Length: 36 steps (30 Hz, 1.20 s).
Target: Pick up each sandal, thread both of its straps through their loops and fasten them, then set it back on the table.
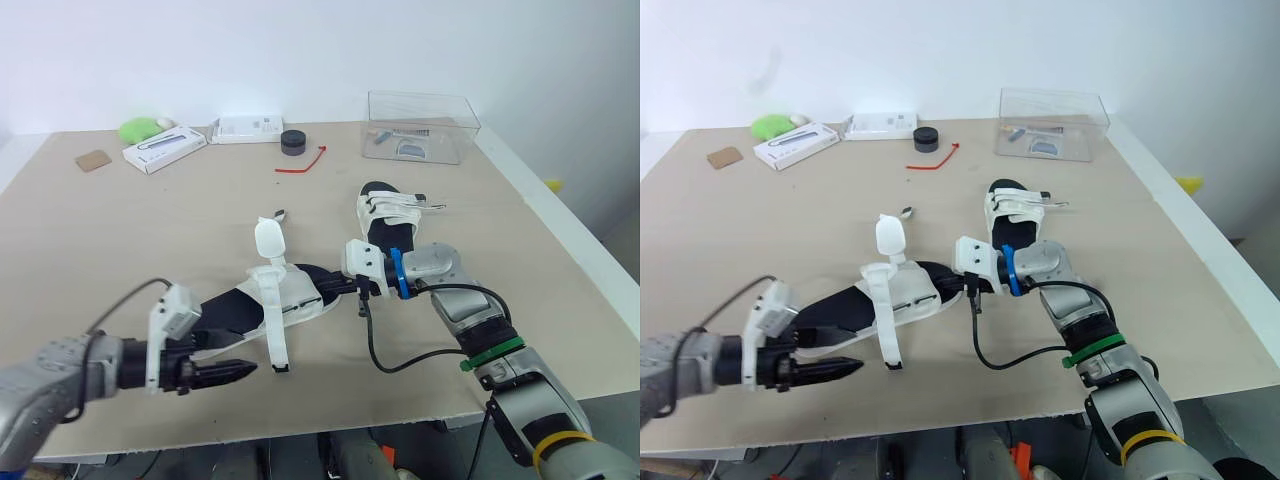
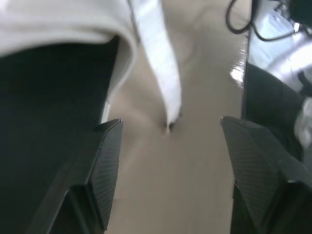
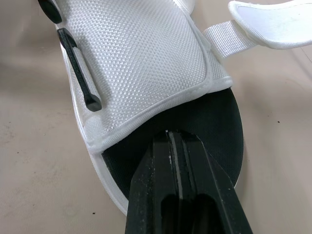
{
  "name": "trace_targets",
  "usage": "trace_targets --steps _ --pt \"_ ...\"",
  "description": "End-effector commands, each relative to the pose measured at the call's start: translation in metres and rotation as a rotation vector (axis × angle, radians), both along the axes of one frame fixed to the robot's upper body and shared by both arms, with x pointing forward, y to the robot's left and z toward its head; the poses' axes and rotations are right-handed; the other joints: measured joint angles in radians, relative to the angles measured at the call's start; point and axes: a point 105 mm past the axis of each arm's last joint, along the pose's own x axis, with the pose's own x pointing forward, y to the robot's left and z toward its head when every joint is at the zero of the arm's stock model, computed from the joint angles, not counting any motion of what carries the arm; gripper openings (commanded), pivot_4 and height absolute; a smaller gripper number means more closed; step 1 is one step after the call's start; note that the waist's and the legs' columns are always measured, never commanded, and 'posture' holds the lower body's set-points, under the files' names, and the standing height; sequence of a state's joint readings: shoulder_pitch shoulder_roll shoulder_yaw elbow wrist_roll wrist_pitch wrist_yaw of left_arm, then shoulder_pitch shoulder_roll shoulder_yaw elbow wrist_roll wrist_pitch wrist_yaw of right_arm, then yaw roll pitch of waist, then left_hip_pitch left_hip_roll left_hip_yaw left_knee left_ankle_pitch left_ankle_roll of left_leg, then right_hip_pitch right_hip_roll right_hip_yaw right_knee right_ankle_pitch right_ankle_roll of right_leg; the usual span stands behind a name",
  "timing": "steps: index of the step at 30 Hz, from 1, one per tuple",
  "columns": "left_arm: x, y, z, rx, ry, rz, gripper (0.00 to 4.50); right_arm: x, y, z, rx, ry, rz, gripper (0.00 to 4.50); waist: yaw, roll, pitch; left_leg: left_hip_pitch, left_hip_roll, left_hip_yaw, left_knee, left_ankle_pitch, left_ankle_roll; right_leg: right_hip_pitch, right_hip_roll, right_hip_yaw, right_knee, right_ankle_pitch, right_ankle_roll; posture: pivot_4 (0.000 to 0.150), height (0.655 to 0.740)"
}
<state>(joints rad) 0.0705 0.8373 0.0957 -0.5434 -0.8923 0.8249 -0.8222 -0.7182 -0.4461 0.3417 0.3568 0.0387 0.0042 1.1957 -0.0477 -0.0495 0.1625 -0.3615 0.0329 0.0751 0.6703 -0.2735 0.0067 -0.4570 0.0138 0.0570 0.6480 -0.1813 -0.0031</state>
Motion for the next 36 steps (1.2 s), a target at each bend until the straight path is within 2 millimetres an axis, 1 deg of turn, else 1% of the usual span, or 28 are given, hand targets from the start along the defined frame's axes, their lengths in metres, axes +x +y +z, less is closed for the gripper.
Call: trace_targets --steps 1,4,7,10,11,12,13,14,17,18,23,25,27,29,31,34,36 --pt "0.008 -0.015 0.003 -0.024 -0.038 0.018 3.29 -0.003 0.003 -0.006 -0.017 0.02 0.015 0.0 0.0 -0.001 0.0 0.0 0.0 0.0 0.0 0.0 0.0 0.0 0.0 0.0 0.0 0.0 0.0 0.15 0.74" --pt "0.011 -0.022 -0.004 -0.013 -0.029 0.009 3.29 -0.003 0.002 -0.006 -0.018 0.017 0.01 0.0 0.0 0.0 0.0 0.001 -0.001 0.0 0.0 0.0 0.0 0.001 0.001 0.001 0.0 0.001 0.0 0.15 0.74" --pt "0.016 -0.024 -0.011 0.003 -0.019 0.013 3.29 -0.002 0.001 -0.005 -0.02 0.013 0.003 0.0 -0.001 0.0 0.0 0.002 -0.001 0.0 0.0 0.0 0.0 0.001 0.001 0.002 0.0 0.001 0.001 0.15 0.74" --pt "0.018 -0.027 -0.014 -0.006 -0.008 0.007 3.29 -0.002 0.0 -0.004 -0.021 0.011 -0.001 0.0 -0.001 0.0 0.0 0.002 -0.001 0.0 0.0 0.0 0.0 0.002 0.002 0.002 0.0 0.001 0.001 0.15 0.74" --pt "0.018 -0.027 -0.015 -0.007 -0.005 0.005 2.91 -0.002 -0.001 -0.004 -0.023 0.011 -0.001 0.0 -0.001 0.0 0.0 0.002 -0.001 0.0 0.0 0.0 0.0 0.002 0.002 0.002 0.0 0.001 0.001 0.15 0.74" --pt "0.019 -0.028 -0.015 -0.012 -0.004 0.005 2.8 -0.002 -0.001 -0.004 -0.024 0.012 -0.002 0.0 -0.001 0.0 0.0 0.002 -0.001 0.0 0.0 0.0 0.0 0.002 0.002 0.003 0.0 0.001 0.0 0.15 0.74" --pt "0.022 -0.028 -0.015 -0.027 -0.001 0.023 2.49 -0.002 -0.002 -0.004 -0.025 0.012 -0.004 0.0 -0.001 0.0 0.0 0.002 -0.001 0.0 0.0 0.0 0.0 0.002 0.002 0.003 0.0 0.0 0.0 0.15 0.74" --pt "0.024 -0.028 -0.014 -0.042 0.001 0.036 2.08 -0.002 -0.003 -0.004 -0.026 0.012 -0.006 0.0 0.0 0.0 0.0 0.002 -0.001 0.0 0.0 0.0 0.0 0.002 0.002 0.002 0.0 0.0 0.0 0.15 0.74" --pt "0.027 -0.031 -0.009 -0.09 0.003 0.048 0.68 -0.002 -0.004 -0.005 -0.028 0.011 -0.009 0.0 0.0 -0.001 0.0 0.002 -0.001 0.001 0.0 0.0 0.0 0.002 0.001 0.002 0.0 0.001 0.001 0.15 0.74" --pt "0.026 -0.032 -0.007 -0.106 0.008 0.04 0.05 -0.002 -0.004 -0.004 -0.028 0.011 -0.009 0.0 0.0 -0.001 0.0 0.002 -0.001 0.001 0.0 0.0 0.0 0.002 0.001 0.003 0.0 0.001 0.001 0.15 0.74" --pt "0.021 -0.036 0.003 -0.165 0.039 0.012 0.01 -0.003 -0.003 -0.004 -0.029 0.008 -0.006 0.0 0.0 -0.001 0.0 0.002 -0.001 0.001 0.0 0.0 0.0 0.002 0.0 0.003 0.0 0.002 0.003 0.15 0.74" --pt "0.018 -0.035 0.019 -0.253 0.085 -0.015 0.01 -0.003 -0.003 -0.004 -0.027 0.007 -0.006 0.0 0.0 -0.001 0.0 0.002 -0.001 0.0 0.0 0.0 0.0 0.002 0.0 0.003 0.0 0.002 0.003 0.15 0.74" --pt "0.017 -0.029 0.041 -0.355 0.131 -0.048 0.01 -0.003 -0.003 -0.004 -0.028 0.005 -0.007 0.0 0.0 -0.001 0.0 0.001 -0.001 -0.001 0.0 0.0 0.0 0.002 0.0 0.002 0.0 0.002 0.003 0.15 0.74" --pt "0.024 -0.02 0.056 -0.396 0.136 -0.047 0.01 -0.003 -0.004 -0.004 -0.03 0.003 -0.007 0.0 0.0 -0.001 0.0 0.001 -0.001 -0.001 0.0 0.0 0.0 0.002 0.0 0.002 0.0 0.002 0.003 0.15 0.74" --pt "0.04 -0.011 0.065 -0.411 0.114 0.007 0.01 -0.003 -0.004 -0.004 -0.031 0.003 -0.007 0.0 0.0 -0.001 0.0 0.002 -0.002 -0.001 0.0 0.0 0.0 0.002 0.001 0.001 0.0 0.002 0.003 0.15 0.74" --pt "0.066 -0.002 0.068 -0.403 0.087 0.107 0.01 -0.003 -0.003 -0.004 -0.031 0.001 -0.006 0.0 0.0 -0.001 0.0 0.002 -0.003 -0.001 0.0 0.0 0.0 0.003 0.001 0.0 -0.001 0.001 0.002 0.15 0.74" --pt "0.075 -0.003 0.065 -0.383 0.087 0.131 0.01 -0.003 -0.003 -0.004 -0.032 -0.001 -0.005 0.0 0.0 -0.001 0.0 0.002 -0.003 -0.002 0.0 0.0 -0.001 0.003 0.0 0.0 -0.001 0.001 0.003 0.15 0.74"
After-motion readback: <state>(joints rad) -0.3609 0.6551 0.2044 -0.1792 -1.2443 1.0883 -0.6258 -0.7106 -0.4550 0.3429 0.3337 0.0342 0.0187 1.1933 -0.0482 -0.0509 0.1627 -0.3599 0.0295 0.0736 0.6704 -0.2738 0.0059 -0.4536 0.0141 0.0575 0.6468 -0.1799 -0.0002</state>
